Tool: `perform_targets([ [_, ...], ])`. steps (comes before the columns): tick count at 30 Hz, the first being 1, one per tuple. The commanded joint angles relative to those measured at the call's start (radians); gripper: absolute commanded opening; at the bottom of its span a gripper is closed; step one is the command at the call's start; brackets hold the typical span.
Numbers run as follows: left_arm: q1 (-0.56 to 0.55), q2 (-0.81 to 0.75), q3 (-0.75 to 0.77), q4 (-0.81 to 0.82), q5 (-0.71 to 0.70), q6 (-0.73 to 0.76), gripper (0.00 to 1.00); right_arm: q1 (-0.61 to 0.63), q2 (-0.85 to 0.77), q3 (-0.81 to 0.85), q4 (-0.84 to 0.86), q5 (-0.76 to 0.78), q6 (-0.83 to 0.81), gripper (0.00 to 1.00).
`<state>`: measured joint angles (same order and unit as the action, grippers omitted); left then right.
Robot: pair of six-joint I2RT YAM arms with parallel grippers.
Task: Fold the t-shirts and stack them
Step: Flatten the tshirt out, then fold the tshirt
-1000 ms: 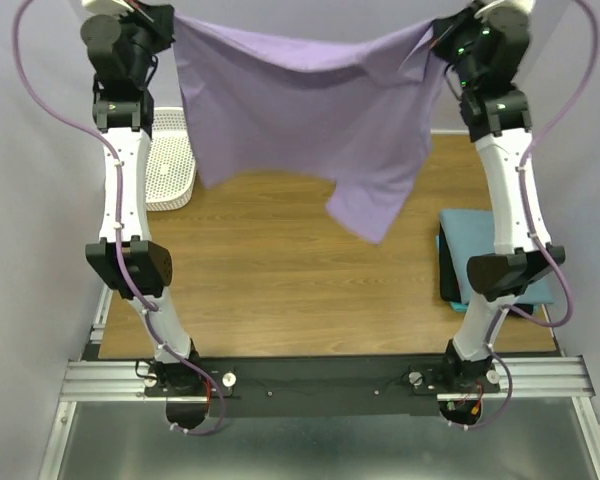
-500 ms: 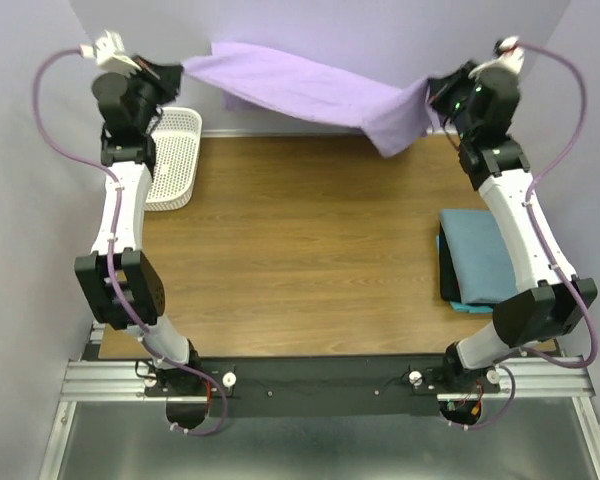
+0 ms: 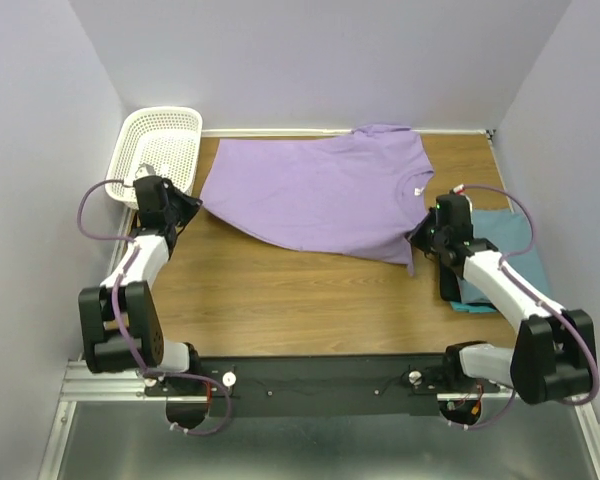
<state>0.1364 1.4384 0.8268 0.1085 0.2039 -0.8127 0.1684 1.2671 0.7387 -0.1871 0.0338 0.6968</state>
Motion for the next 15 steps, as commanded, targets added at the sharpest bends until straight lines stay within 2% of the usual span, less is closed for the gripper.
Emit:
perform_targets([
  [1, 0.002, -0.119, -0.075, -0.092, -0.178, -0.003, 0.0, -0.004, -0.107, -0.091, -0.082, -0.028, 0.023, 0.01],
  [7, 0.003, -0.317, -0.169, -0.246, -0.331, 0.006, 0.0, -0.004, -0.325, -0.174, -0.263, -0.074, 0.047, 0.0],
  [11, 0.003, -0.395, -0.195, -0.315, -0.369, 0.006, 0.0, -0.004, -0.483, -0.188, -0.371, -0.095, 0.079, 0.01],
  [15, 0.002, -0.45, -0.224, -0.323, -0.385, 0.013, 0.0, -0.004, -0.551, -0.176, -0.428, -0.117, 0.102, 0.01],
])
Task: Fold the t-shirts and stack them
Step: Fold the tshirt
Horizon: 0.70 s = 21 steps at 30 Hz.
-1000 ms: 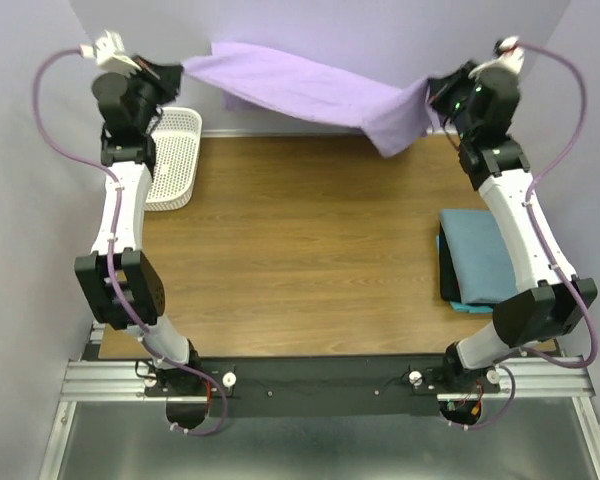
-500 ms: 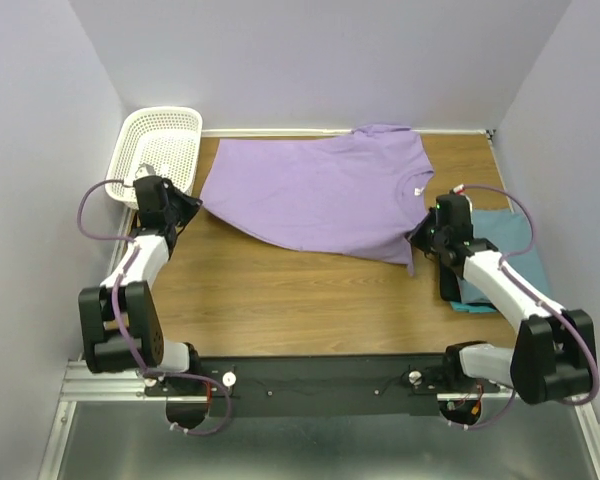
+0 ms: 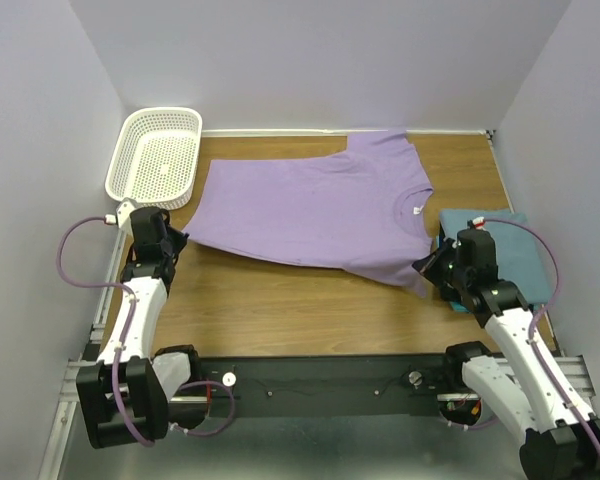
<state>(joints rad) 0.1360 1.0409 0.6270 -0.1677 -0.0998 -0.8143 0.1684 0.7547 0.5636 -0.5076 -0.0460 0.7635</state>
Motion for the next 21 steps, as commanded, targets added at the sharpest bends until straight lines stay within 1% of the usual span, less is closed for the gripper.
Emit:
perform_targets([
  [1, 0.002, -0.051, -0.024, -0.033, -0.077, 0.017, 0.0, -0.004, -0.037, 0.013, -0.111, -0.038, 0.037, 0.0],
  [3, 0.002, -0.03, -0.021, -0.009, -0.04, 0.027, 0.0, -0.004, -0.014, 0.031, -0.109, -0.034, 0.028, 0.0],
  [4, 0.002, -0.012, -0.009, 0.002, -0.025, 0.03, 0.0, -0.006, 0.033, 0.057, -0.105, -0.016, 0.014, 0.0],
  [9, -0.007, 0.154, 0.069, 0.051, 0.023, 0.047, 0.0, -0.006, 0.201, 0.143, -0.036, 0.032, -0.019, 0.0],
  [10, -0.01, 0.195, 0.094, 0.054, 0.025, 0.044, 0.0, -0.006, 0.26, 0.16, -0.01, 0.04, -0.032, 0.0],
  [11, -0.013, 0.211, 0.105, 0.057, 0.026, 0.041, 0.0, -0.004, 0.261, 0.179, 0.003, 0.041, -0.038, 0.01],
  [15, -0.021, 0.264, 0.145, 0.071, 0.026, 0.004, 0.0, -0.006, 0.438, 0.286, 0.047, 0.075, -0.069, 0.01],
  [21, -0.027, 0.36, 0.224, 0.059, 0.005, -0.008, 0.0, -0.004, 0.606, 0.398, 0.101, 0.09, -0.089, 0.01],
])
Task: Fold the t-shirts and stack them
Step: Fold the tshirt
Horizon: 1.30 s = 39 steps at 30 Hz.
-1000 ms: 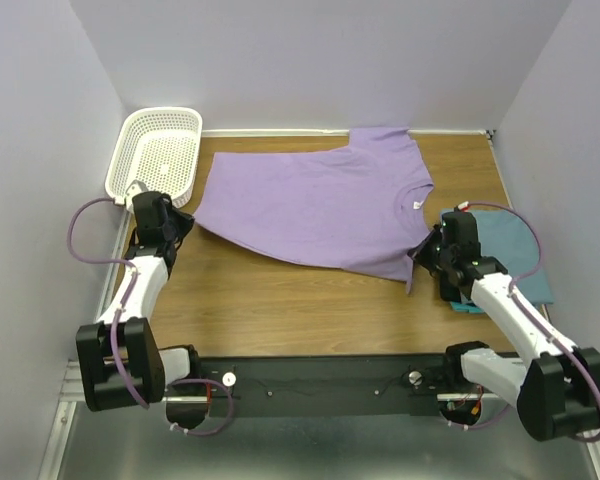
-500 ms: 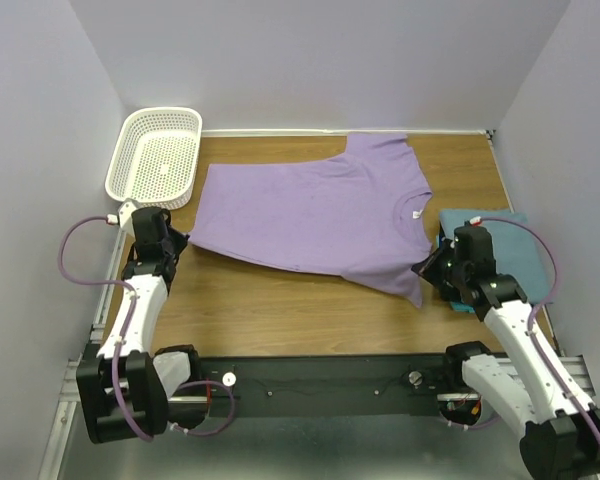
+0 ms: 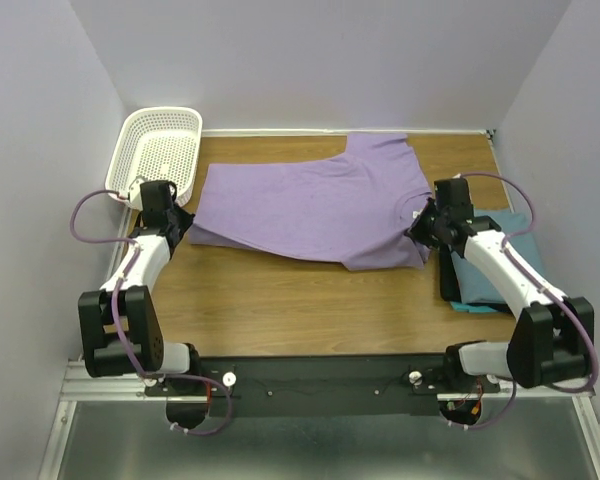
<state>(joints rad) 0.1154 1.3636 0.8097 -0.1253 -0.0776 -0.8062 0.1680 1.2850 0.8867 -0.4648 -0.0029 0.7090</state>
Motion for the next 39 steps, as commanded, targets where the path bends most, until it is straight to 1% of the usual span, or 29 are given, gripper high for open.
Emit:
perform_targets([
  [1, -0.005, 0.048, 0.057, 0.015, -0.017, -0.017, 0.0, -0.005, 0.121, 0.11, 0.063, 0.044, -0.042, 0.0],
  [7, -0.013, 0.121, 0.098, 0.009, -0.024, -0.027, 0.0, -0.005, 0.235, 0.213, 0.075, 0.043, -0.055, 0.0],
  [15, -0.014, 0.169, 0.131, 0.004, -0.036, -0.031, 0.0, -0.005, 0.315, 0.276, 0.078, 0.057, -0.072, 0.01],
  [23, -0.014, 0.175, 0.146, -0.008, -0.05, -0.036, 0.0, -0.025, 0.312, 0.307, 0.081, 0.07, -0.085, 0.0],
  [30, -0.013, 0.212, 0.172, -0.005, -0.045, -0.031, 0.0, -0.03, 0.347, 0.347, 0.081, 0.046, -0.095, 0.0],
  [39, -0.014, 0.258, 0.215, 0.001, -0.034, -0.031, 0.0, -0.048, 0.373, 0.351, 0.089, 0.04, -0.1, 0.0],
])
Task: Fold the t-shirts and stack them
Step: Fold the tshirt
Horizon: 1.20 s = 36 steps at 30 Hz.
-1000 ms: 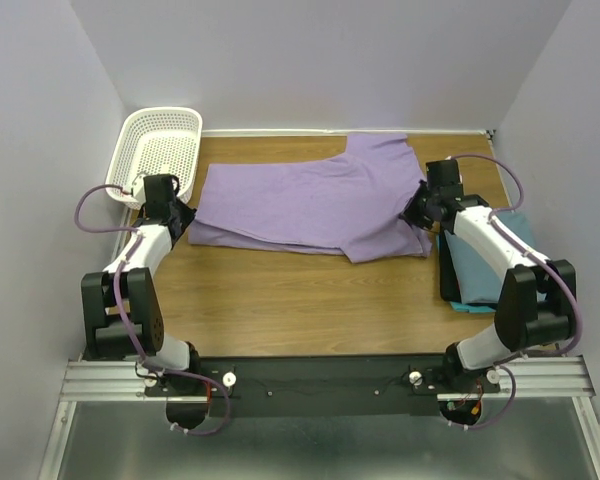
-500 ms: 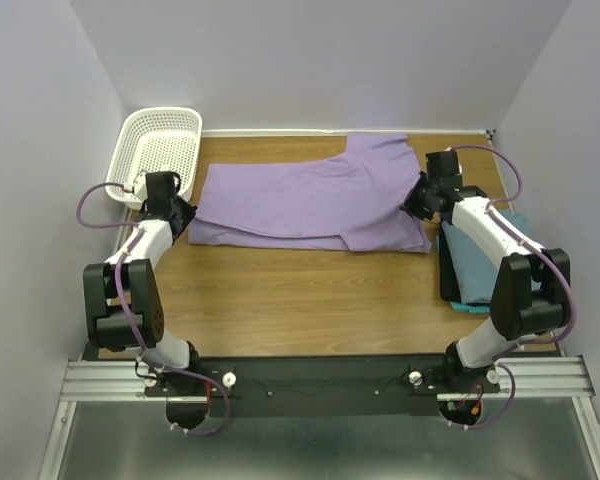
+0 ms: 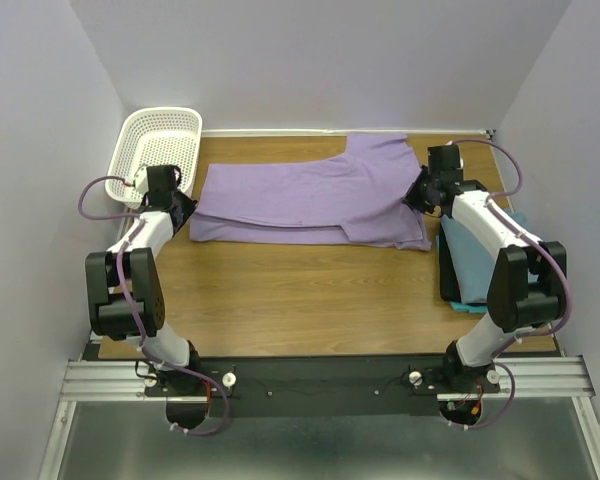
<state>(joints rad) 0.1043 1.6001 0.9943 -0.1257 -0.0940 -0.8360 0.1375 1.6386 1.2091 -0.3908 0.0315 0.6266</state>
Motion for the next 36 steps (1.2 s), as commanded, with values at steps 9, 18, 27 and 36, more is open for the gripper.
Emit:
perform_targets([
  [9, -0.003, 0.07, 0.072, 0.008, -0.009, 0.005, 0.0, -0.038, 0.04, 0.03, 0.026, -0.016, -0.019, 0.0],
  [18, -0.003, 0.118, 0.116, 0.006, -0.001, 0.015, 0.0, -0.05, 0.076, 0.033, 0.046, -0.025, -0.016, 0.0],
  [27, -0.003, 0.15, 0.119, 0.014, -0.006, 0.017, 0.0, -0.053, 0.127, 0.058, 0.058, -0.061, -0.016, 0.0],
  [36, -0.002, 0.159, 0.127, 0.012, -0.009, 0.017, 0.0, -0.055, 0.153, 0.095, 0.063, -0.071, -0.015, 0.0],
])
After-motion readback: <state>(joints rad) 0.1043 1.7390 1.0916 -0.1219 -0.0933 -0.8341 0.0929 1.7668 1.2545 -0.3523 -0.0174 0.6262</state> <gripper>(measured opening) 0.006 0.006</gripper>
